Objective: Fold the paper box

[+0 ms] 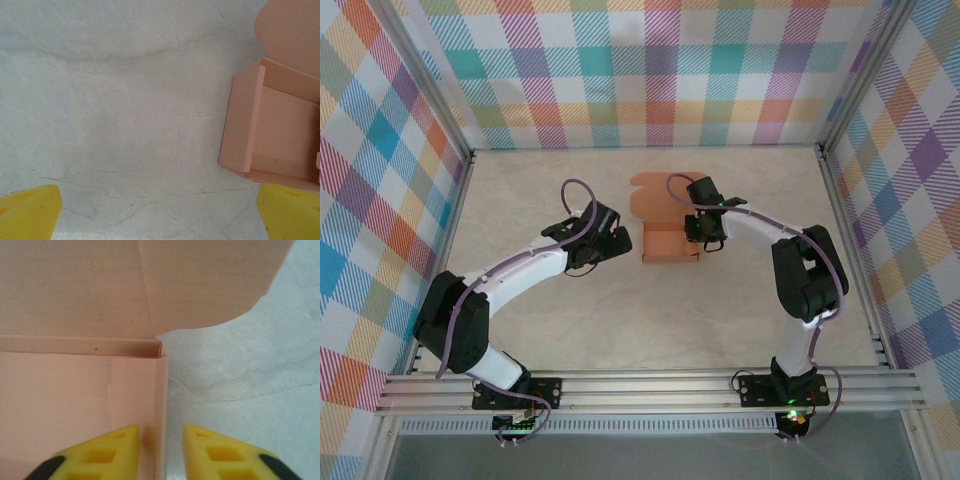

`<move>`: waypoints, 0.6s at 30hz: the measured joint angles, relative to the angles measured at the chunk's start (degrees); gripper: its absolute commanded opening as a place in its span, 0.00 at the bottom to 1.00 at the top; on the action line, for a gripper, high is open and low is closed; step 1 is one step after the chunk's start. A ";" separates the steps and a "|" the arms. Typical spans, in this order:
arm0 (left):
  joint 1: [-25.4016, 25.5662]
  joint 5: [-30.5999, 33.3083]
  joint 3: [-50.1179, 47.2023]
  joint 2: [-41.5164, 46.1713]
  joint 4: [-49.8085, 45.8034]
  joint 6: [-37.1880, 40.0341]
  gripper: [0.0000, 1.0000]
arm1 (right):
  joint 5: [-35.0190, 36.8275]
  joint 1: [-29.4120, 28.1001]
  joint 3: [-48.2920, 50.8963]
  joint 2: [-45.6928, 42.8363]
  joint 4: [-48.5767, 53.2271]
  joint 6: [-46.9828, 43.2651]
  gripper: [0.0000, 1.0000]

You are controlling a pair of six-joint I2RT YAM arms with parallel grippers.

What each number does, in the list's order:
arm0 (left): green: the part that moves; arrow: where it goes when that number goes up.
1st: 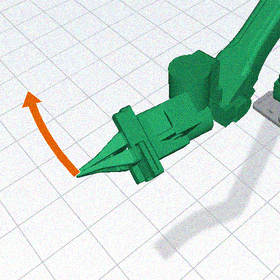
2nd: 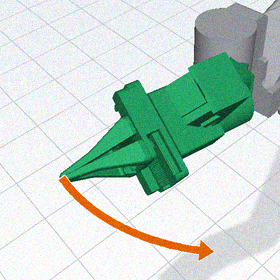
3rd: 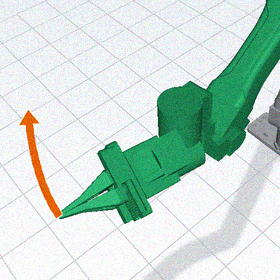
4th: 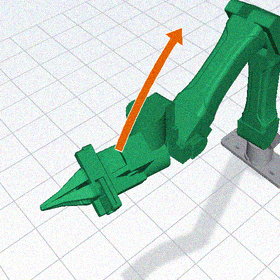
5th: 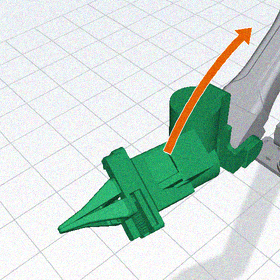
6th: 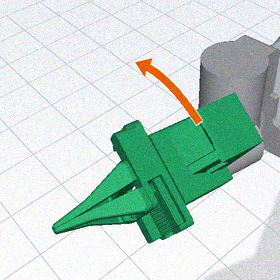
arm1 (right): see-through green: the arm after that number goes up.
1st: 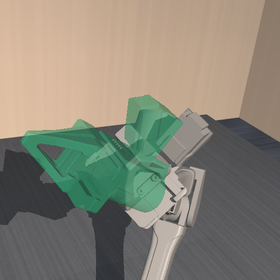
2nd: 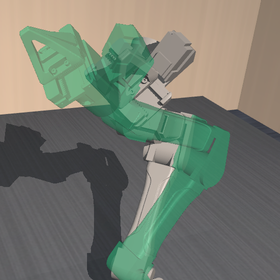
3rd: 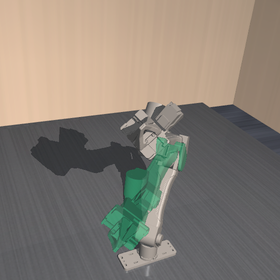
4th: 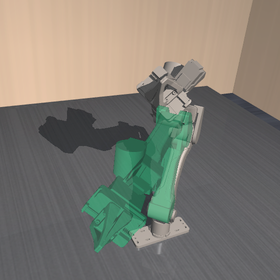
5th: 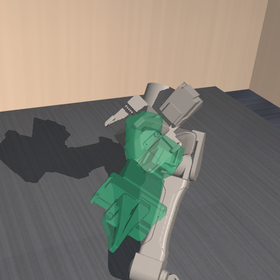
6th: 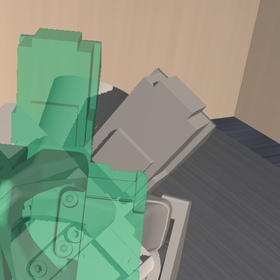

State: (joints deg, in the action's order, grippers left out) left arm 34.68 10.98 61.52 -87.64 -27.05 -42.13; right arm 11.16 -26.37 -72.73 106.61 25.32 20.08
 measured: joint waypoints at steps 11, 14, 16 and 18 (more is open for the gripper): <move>0.00 -0.87 0.00 -0.48 0.46 0.00 1.00 | -0.13 0.00 0.11 1.73 0.02 -0.26 0.15; 0.00 -1.05 0.00 -0.94 0.46 0.00 1.00 | 0.87 -0.24 0.13 2.14 0.07 -1.03 0.16; 0.00 -1.05 0.00 -1.07 0.48 0.02 1.00 | 2.25 -0.63 0.13 2.64 0.31 -1.57 0.15; 0.00 -1.05 0.00 -1.14 0.50 0.00 1.00 | 4.24 -1.31 0.11 3.56 0.98 -2.27 0.15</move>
State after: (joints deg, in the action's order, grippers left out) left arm 34.68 9.93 61.52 -88.77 -26.55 -42.13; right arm 15.40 -27.68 -72.62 110.17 26.30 17.80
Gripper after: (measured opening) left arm 0.999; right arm 0.155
